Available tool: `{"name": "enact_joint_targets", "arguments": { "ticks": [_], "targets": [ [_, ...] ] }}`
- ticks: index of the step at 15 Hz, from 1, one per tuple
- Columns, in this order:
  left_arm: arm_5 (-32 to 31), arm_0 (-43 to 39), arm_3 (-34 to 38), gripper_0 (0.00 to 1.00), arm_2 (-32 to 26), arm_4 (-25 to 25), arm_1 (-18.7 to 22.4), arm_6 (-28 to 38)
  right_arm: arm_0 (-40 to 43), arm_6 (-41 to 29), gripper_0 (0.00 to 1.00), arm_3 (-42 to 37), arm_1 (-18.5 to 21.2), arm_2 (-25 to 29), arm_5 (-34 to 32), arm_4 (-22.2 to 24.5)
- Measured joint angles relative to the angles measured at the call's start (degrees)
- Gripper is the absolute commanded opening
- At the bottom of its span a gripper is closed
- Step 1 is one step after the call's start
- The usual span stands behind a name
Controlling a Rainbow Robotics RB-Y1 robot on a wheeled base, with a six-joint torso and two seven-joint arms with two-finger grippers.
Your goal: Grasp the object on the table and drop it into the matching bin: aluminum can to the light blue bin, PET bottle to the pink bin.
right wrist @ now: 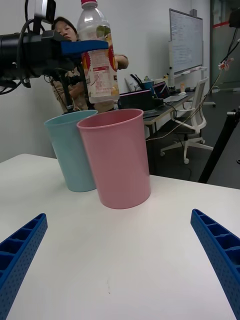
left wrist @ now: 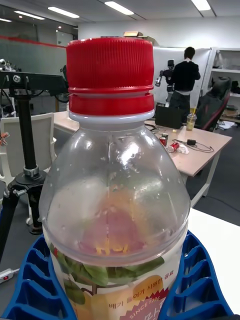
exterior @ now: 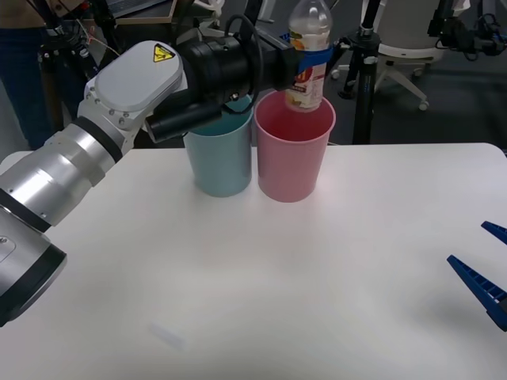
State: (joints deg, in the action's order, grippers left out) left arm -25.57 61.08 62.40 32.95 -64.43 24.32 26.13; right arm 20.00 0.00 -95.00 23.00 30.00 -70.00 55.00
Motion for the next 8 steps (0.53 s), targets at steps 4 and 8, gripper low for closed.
{"name": "enact_joint_targets", "arguments": {
  "ticks": [4, 8],
  "targets": [
    [0.9, 0.0, 0.1, 1.00, 0.0, 0.0, -0.1, -1.8, 0.0, 0.0, 1.00, 0.0, 0.0, 0.0, 0.0, 0.0],
    [1.1, 0.0, 0.0, 1.00, 0.0, 0.7, -0.1, -4.3, 0.0, 0.0, 1.00, 0.0, 0.0, 0.0, 0.0, 0.0]
  ]
}}
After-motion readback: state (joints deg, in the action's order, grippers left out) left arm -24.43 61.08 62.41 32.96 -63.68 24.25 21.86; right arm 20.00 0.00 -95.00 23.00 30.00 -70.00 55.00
